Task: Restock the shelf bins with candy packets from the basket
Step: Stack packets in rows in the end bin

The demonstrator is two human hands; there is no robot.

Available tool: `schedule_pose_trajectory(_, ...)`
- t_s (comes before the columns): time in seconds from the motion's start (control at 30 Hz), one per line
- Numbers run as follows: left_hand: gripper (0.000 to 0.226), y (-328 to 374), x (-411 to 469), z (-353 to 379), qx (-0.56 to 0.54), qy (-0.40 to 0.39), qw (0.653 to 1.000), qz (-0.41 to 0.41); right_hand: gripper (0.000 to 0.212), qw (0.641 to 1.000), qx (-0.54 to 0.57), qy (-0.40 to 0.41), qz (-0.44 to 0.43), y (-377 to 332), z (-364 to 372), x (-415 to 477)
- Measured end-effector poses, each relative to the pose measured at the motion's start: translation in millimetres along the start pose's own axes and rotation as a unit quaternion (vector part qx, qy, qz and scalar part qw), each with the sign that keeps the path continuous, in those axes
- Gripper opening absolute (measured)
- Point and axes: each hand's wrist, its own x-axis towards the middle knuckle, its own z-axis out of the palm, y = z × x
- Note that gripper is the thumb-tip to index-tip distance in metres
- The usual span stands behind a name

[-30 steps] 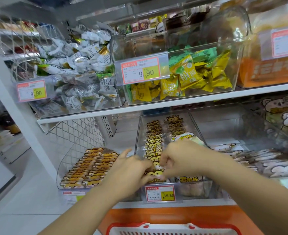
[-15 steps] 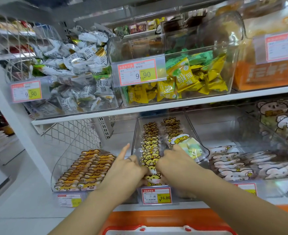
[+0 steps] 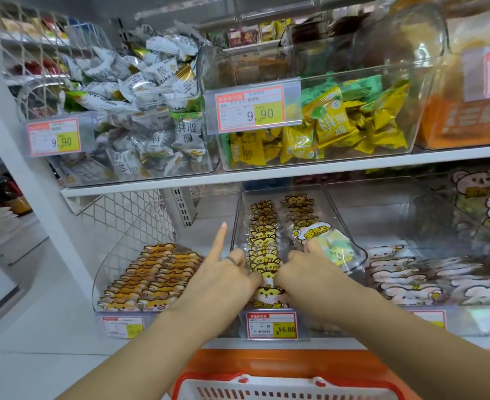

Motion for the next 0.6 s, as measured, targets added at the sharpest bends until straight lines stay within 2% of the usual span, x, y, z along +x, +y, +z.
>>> schedule_pose_trajectory(0.07, 0.022, 4.1, -1.6, 8.4, 0.02, -0.015, 1.0, 0.005, 0.009, 1.0, -0.014, -0.004, -0.011, -6.3, 0.5, 0.9)
schedule_pose_trajectory(0.17, 0.021, 6.4, -2.3, 19.4, 0.016, -0.018, 1.0, 0.004, 0.015, 0.999, -0.028, -0.024, -0.011, -10.1, -3.0, 1.5)
schedule_pose_trajectory(0.23, 0.018, 2.7, -3.1, 21.8, -0.018, -0.003, 1.0, -0.009, 0.006, 1.0, -0.013, -0.018, -0.007, -4.8, -3.1, 2.2)
schedule_pose_trajectory(0.37, 0.02, -10.0, -12.5, 17.3, -0.147, 0.025, 0.986, -0.076, 0.027, 0.998, 0.055, 0.005, 0.014, 9.9, -21.6, -2.0)
schedule_pose_trajectory(0.43, 0.028, -10.8, -15.2, 13.1, -0.197, 0.006, 0.976, -0.094, 0.032, 0.998, 0.05, -0.002, 0.022, 13.2, -29.4, -5.0)
schedule_pose_trajectory(0.5, 0.032, -9.6, -10.8, 12.1, -0.21, -0.003, 0.974, -0.089, 0.032, 0.999, 0.036, -0.017, 0.032, 12.7, -30.3, -6.0)
schedule_pose_trajectory(0.6, 0.032, -9.8, -2.7, 7.2, -0.217, -0.026, 0.972, -0.087, 0.024, 0.999, 0.043, 0.004, 0.033, 7.7, -22.9, -2.1)
